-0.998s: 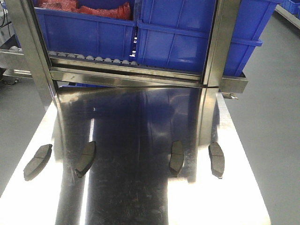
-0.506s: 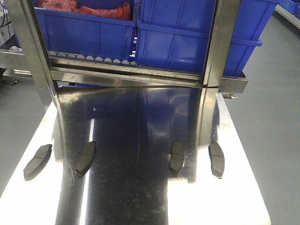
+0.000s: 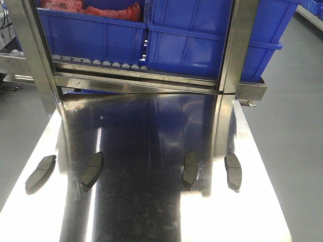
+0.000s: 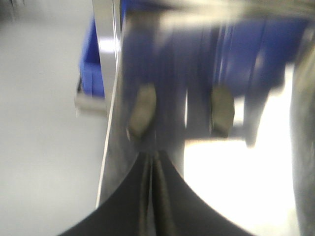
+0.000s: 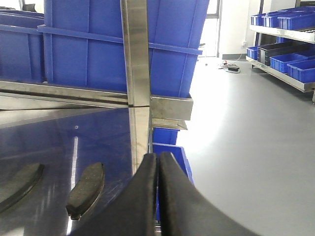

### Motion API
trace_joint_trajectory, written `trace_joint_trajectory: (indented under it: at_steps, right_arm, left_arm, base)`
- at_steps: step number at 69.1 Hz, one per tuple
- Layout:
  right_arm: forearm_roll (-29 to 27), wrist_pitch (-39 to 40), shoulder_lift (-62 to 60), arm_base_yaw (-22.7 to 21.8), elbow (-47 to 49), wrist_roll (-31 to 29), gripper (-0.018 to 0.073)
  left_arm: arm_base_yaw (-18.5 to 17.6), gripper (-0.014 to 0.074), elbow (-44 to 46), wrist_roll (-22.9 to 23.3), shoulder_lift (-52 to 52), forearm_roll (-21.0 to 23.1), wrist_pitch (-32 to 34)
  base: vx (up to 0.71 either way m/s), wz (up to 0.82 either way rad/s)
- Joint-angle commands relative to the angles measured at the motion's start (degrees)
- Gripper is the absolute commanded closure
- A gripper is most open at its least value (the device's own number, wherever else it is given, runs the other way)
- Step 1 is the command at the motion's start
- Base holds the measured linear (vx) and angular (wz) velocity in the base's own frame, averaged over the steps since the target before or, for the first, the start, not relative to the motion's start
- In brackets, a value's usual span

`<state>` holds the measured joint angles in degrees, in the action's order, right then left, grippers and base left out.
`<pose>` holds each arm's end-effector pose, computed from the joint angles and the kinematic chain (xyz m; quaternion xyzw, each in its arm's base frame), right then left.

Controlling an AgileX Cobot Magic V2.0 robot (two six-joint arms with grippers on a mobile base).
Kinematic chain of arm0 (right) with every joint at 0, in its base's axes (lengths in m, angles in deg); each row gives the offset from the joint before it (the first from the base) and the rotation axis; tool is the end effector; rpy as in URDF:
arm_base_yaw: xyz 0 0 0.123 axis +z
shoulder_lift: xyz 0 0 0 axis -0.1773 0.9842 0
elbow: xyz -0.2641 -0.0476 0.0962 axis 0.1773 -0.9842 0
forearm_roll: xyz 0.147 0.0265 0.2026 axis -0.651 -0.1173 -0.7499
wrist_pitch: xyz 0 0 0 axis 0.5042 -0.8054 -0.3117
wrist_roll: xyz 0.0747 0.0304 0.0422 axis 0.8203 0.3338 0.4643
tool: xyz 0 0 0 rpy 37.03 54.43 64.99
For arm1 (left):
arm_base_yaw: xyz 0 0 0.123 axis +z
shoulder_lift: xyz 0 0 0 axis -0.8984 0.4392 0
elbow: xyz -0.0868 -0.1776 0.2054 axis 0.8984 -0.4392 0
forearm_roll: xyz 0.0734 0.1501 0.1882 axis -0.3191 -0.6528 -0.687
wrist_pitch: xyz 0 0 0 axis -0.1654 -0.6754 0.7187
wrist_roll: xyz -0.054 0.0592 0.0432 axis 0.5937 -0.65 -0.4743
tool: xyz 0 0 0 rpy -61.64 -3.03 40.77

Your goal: Move and align brake pads A on conveyor

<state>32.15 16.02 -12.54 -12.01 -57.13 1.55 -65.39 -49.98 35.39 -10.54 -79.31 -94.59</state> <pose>0.0566 -0.0026 0.1935 0.0157 0.7242 -0.0124 0.6893 0.0914 -0.0045 0.2761 -0.0240 0.8855 -0.0376 0.4624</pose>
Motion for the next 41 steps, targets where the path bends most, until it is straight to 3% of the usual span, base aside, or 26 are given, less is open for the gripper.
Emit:
trace_joint_trajectory:
  at_steps: [1, 41]
  right_arm:
    - [0.48, 4.29, -0.74, -0.17, -0.67, -0.05, 0.0571]
    - [0.48, 4.29, -0.74, -0.17, -0.67, -0.05, 0.0571]
  left_arm:
    - [-0.38, 0.0603, 2.05, -0.02, 2.31, 0.91, 2.11]
    - [-0.38, 0.0564, 2.24, -0.67, 4.61, 0.96, 2.87]
  base:
    - [0.00, 0.00]
    - [0.00, 0.00]
